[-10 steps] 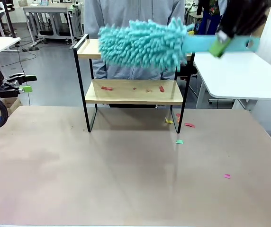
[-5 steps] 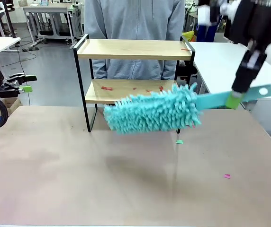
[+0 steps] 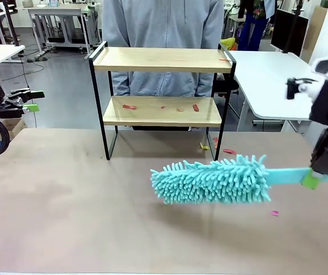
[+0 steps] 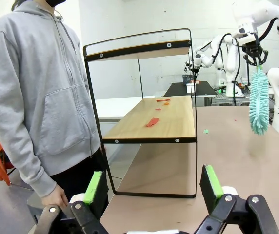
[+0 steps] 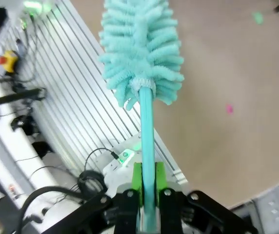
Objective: Clean the shelf.
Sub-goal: Clean the specific section of the Shelf indicated by the human with the Duster.
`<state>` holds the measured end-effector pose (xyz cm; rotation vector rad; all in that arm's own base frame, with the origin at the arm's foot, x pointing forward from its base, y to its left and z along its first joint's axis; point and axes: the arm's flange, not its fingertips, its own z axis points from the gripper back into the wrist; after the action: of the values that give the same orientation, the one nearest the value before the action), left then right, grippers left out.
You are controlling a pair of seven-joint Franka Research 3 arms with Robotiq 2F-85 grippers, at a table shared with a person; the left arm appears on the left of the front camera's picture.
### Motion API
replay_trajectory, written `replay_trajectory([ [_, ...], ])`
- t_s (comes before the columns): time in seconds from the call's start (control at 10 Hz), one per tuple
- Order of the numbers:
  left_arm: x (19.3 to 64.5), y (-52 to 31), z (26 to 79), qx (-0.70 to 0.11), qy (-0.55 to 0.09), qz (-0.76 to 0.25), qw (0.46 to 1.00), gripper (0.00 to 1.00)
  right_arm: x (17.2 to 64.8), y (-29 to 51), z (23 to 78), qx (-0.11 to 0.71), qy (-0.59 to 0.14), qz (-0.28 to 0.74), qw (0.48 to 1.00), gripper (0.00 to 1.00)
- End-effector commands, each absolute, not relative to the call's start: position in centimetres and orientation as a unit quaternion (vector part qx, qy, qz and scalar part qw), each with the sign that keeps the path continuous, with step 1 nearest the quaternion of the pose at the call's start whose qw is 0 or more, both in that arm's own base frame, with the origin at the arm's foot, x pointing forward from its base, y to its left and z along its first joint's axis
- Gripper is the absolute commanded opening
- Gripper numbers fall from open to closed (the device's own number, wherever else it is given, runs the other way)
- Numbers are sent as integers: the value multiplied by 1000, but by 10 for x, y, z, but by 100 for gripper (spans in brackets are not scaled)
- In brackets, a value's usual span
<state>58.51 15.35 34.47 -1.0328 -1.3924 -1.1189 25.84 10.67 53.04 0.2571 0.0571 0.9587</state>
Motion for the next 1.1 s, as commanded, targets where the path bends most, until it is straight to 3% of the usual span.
replay_trajectory([
  [0.0, 584, 152, 348, -425, -582, -468, 512, 100, 251, 86, 519, 135, -5, 472, 871, 13],
  [1.0, 584, 152, 348, -425, -582, -468, 512, 100, 250, 89, 517, 137, 14, 458, 878, 13],
])
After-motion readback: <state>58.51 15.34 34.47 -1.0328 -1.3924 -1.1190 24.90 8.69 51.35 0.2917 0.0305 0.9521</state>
